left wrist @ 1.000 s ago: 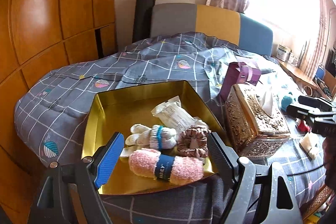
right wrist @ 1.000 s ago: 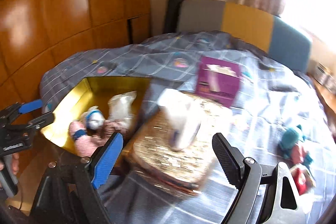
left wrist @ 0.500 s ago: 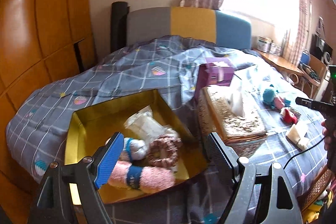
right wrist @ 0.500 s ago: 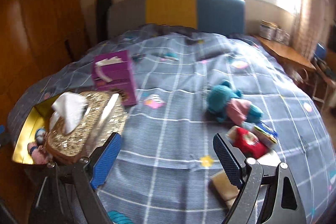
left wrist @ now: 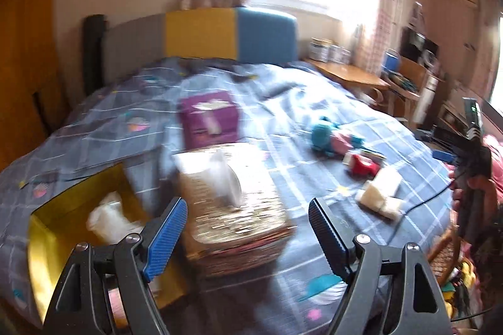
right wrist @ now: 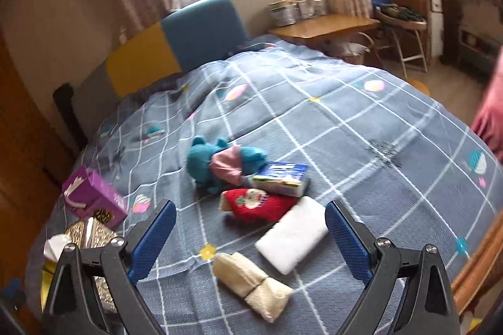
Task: Organize soft objects
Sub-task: 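Move both tools away from the tray toward the loose items on the bed, then grasp the beige mesh roll with left gripper while right gripper grasps the white foam block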
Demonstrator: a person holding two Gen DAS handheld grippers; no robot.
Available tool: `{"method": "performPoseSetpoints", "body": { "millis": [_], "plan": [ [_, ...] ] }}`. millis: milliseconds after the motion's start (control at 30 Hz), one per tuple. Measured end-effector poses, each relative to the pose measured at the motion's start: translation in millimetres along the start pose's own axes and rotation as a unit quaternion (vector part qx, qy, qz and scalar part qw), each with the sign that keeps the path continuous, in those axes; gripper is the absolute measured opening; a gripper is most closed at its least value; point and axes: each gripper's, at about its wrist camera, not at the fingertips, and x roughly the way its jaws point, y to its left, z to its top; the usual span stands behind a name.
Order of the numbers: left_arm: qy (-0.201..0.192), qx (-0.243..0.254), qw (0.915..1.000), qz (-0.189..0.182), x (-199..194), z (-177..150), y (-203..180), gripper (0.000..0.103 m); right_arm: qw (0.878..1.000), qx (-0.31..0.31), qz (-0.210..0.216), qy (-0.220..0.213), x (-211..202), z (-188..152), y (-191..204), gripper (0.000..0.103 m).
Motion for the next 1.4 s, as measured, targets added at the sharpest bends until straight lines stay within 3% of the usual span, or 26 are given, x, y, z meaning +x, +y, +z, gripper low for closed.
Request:
{"method": "performPoseSetpoints", "body": {
  "millis": [267, 500, 700, 833, 1067, 1167, 1400],
  "plan": [
    [0.077, 0.079, 0.9904, -0.083, 70.0, 11.2, -85.3, 0.081, 1.000, 0.023, 0.004, 0.007, -0.4, -7.6, -26.7, 0.099],
    [0.153, 0.105, 0.9721, -0.143, 132.4, -3.4, -140.1, 0.081, 0.996, 0.071, 0.042, 0.014, 3.5, -11.3, -44.7, 0.099],
    [0.218, 0.070, 0.9532, -0.198, 175.3, -7.2, -167.6, 0.081, 0.994, 0.087, 0.063, 0.009, 1.6, -13.4, -51.1, 0.100],
    [0.254, 0.019, 0.9392, -0.230, 197.0, -2.9, -183.6, 0.081, 0.994, 0.080, 0.076, 0.010, 1.3, -14.1, -48.3, 0.100],
    [0.297, -0.024, 0.9293, -0.218, 234.6, -6.7, -211.3, 0.081, 0.991, 0.090, 0.097, 0.012, 3.2, -14.4, -53.7, 0.100],
    [0.296, -0.038, 0.9320, -0.206, 242.3, -1.5, -215.2, 0.081, 0.989, 0.105, 0.105, 0.013, 4.3, -15.0, -59.6, 0.100],
    [0.289, 0.008, 0.9390, -0.186, 254.3, 1.7, -231.1, 0.081, 0.984, 0.132, 0.120, 0.019, 7.7, -15.5, -68.5, 0.100]
  ]
}}
